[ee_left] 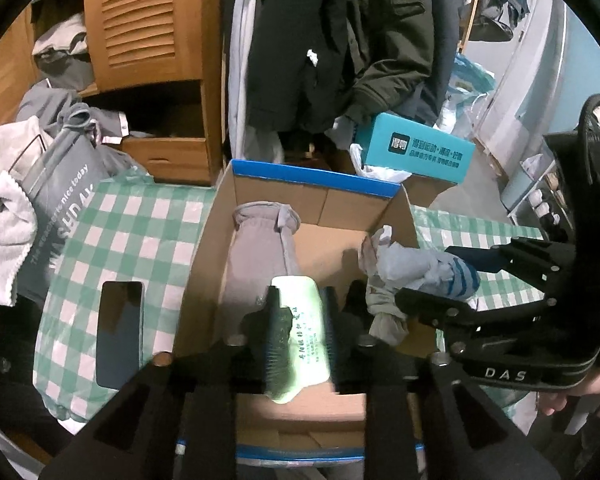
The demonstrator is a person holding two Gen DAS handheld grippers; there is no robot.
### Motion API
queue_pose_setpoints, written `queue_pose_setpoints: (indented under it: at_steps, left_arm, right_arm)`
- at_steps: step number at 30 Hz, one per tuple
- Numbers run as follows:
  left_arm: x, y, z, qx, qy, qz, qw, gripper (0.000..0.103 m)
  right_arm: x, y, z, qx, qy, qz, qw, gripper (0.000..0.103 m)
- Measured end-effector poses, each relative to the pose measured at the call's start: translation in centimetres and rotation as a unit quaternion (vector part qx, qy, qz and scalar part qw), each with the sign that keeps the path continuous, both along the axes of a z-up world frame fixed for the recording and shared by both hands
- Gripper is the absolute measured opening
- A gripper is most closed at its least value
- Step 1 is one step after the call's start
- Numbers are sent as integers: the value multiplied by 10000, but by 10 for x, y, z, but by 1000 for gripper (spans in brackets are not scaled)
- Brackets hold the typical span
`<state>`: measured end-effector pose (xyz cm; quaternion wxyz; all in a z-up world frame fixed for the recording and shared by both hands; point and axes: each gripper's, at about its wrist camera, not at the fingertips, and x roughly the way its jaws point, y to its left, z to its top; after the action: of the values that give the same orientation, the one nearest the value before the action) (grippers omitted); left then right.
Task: Organize soft objects
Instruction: 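Open the right tool to drop the sock while the left tool releases the glittery bag, then move both tools back over the pale blue cloth on the tablecloth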
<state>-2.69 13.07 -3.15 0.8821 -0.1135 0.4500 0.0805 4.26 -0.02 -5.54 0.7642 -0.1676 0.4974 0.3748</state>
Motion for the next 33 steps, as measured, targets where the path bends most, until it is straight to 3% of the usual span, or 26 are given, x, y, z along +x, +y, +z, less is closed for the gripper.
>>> queue_pose_setpoints:
  at_steps: [6, 16, 23, 33]
  left_arm:
    - [1, -6, 4, 86, -102, -36, 9999, 44]
    - [0, -3, 5, -32, -143, 1, 9999, 46]
    - [0, -10, 4, -64, -152, -118, 9998, 46]
    - [5, -27, 1, -52, -131, -267, 9995, 58]
  right_arm:
    - [4, -9, 4, 99, 10, -124, 9999, 73]
    - [6, -15, 20, 534, -5, -205, 9984, 75]
    - [6, -19, 20, 448, -12, -250, 9987, 75]
    - [9, -42, 17, 320, 29, -484, 9983, 75]
